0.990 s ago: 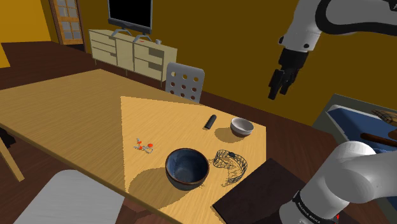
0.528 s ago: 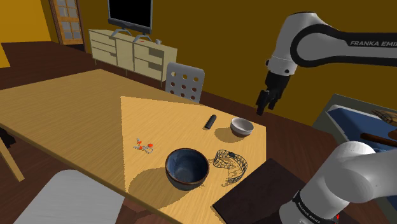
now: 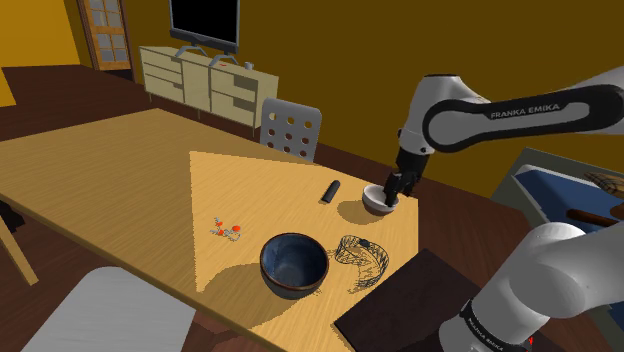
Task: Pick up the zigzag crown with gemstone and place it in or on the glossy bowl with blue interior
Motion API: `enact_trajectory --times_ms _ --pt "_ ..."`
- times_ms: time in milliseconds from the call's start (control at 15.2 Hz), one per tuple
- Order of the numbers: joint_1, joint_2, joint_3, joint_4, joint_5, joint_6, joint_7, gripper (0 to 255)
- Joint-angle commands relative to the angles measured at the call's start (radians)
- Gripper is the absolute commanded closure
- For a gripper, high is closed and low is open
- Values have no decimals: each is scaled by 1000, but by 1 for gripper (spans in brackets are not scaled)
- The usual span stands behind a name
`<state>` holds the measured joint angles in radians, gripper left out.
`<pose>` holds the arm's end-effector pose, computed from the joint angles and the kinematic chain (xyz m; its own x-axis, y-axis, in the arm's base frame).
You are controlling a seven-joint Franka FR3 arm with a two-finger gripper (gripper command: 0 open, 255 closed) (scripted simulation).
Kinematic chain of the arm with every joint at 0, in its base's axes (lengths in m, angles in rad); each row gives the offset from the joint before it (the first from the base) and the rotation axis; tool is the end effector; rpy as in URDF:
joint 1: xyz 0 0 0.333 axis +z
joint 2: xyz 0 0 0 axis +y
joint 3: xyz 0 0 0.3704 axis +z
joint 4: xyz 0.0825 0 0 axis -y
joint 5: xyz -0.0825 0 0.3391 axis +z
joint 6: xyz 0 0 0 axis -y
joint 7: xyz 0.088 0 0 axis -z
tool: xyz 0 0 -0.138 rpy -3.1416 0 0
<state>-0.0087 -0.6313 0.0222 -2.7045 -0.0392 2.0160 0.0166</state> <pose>0.2649 0.0005 0.4470 0.9983 0.0087 -0.0570 0.0115 -0.9988 0.0484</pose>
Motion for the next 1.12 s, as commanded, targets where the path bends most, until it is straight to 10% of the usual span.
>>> enact_trajectory --times_ms 0,1056 --pt "-3 60 -1 -32 -3 92 2 0" --pt "-53 653 -29 -58 -80 698 22 0"
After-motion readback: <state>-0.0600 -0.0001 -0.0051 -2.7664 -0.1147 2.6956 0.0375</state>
